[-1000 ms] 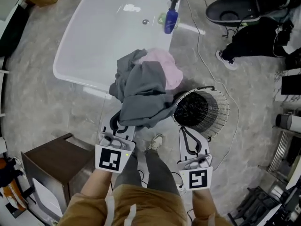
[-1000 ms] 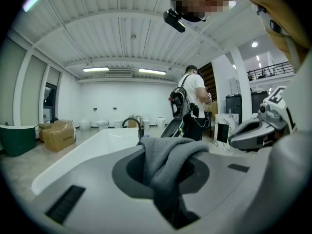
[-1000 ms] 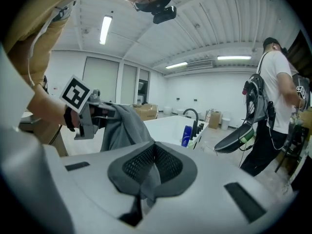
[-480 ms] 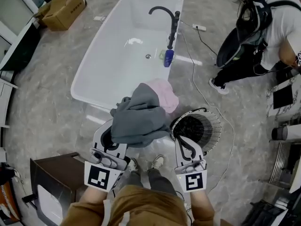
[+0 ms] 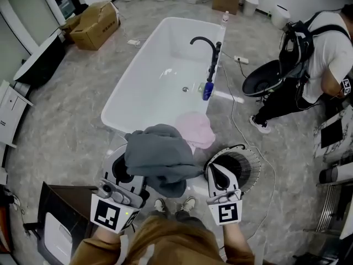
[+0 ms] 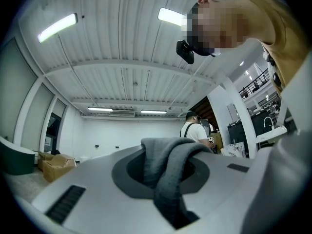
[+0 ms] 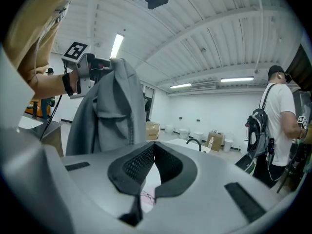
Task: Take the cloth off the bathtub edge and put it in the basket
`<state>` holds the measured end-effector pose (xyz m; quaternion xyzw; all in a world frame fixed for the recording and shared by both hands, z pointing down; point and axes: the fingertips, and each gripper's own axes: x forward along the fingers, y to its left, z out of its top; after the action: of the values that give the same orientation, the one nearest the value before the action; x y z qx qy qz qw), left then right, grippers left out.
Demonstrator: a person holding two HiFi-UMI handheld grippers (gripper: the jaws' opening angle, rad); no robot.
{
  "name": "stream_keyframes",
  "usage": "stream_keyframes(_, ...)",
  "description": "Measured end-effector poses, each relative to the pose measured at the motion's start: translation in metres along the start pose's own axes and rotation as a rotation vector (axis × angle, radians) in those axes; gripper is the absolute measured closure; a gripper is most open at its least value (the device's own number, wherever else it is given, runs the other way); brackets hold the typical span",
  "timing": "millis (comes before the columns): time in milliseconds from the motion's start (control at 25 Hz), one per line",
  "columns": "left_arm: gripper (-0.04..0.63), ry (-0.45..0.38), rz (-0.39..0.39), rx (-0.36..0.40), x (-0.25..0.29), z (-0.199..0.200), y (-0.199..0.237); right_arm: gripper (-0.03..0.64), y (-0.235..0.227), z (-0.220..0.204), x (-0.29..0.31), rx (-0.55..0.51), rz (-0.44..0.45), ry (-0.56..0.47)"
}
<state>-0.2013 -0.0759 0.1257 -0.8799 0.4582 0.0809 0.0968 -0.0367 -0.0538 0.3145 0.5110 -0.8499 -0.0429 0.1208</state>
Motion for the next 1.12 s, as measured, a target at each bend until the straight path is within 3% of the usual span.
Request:
stream_keyframes(240, 0.531, 0.007, 0.044, -0.003, -0.02, 0.009, 0.003, 0.611, 0.0, 0.024, -0.003, -0.045, 0.006, -0.039)
stream_keyframes(640, 0.531, 0.031, 0.052, -0.012, -0.065, 0.002, 0.023, 0.611, 0.046, 0.037, -0.002, -0.057, 0.02, -0.031)
stream_keyframes(880, 0.531, 0.018, 0.01, -0.025, -0.084, -0.005, 0.038, 0.611, 0.073, 0.038, -0.005, -0.066, -0.023, 0.014)
stream_keyframes(1120, 0.531, 0.021, -0.119, -0.066, -0.076, -0.019, 0.024, 0.611, 0.07, 0.036, -0.034, -0.055, -0.153, 0.056)
